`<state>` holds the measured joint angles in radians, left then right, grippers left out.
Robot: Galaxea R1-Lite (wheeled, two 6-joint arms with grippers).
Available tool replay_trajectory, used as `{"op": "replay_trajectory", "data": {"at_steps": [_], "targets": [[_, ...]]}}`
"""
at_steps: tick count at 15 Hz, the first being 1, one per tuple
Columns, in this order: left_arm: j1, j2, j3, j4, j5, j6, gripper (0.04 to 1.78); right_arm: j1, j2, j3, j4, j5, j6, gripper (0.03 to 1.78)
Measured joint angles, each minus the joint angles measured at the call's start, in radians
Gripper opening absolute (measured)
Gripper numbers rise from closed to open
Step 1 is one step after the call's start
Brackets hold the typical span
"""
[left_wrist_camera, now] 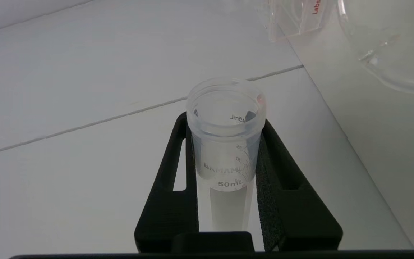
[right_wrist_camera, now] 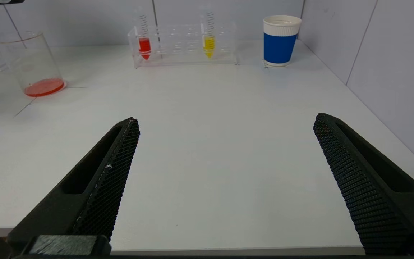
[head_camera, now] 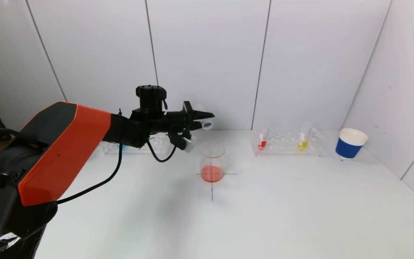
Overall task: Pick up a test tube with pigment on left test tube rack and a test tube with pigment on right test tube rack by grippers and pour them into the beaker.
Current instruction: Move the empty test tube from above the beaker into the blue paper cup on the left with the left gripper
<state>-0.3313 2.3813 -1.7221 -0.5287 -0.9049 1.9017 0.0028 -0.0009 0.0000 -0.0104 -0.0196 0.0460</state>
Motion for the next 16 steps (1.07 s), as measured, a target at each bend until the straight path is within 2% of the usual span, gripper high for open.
{"op": "replay_trajectory", "data": {"at_steps": [2,5,10,14,16], "targets": [[-0.002,-0.013,-0.018,0.000,0.041,-0.133,0.47,0.000,0.000,0.000,0.000,0.000,0.000,1.76],[0.009,-0.031,-0.104,0.026,0.170,-0.343,0.47,0.000,0.000,0.000,0.000,-0.001,0.000,1.76],[0.059,-0.086,-0.229,0.249,0.381,-0.590,0.47,0.000,0.000,0.000,0.000,0.000,0.000,1.76],[0.096,-0.176,-0.256,0.426,0.510,-0.825,0.47,0.000,0.000,0.000,0.000,0.000,0.000,1.76],[0.136,-0.228,-0.258,0.489,0.536,-0.938,0.47,0.000,0.000,0.000,0.000,0.000,0.000,1.76]]}}
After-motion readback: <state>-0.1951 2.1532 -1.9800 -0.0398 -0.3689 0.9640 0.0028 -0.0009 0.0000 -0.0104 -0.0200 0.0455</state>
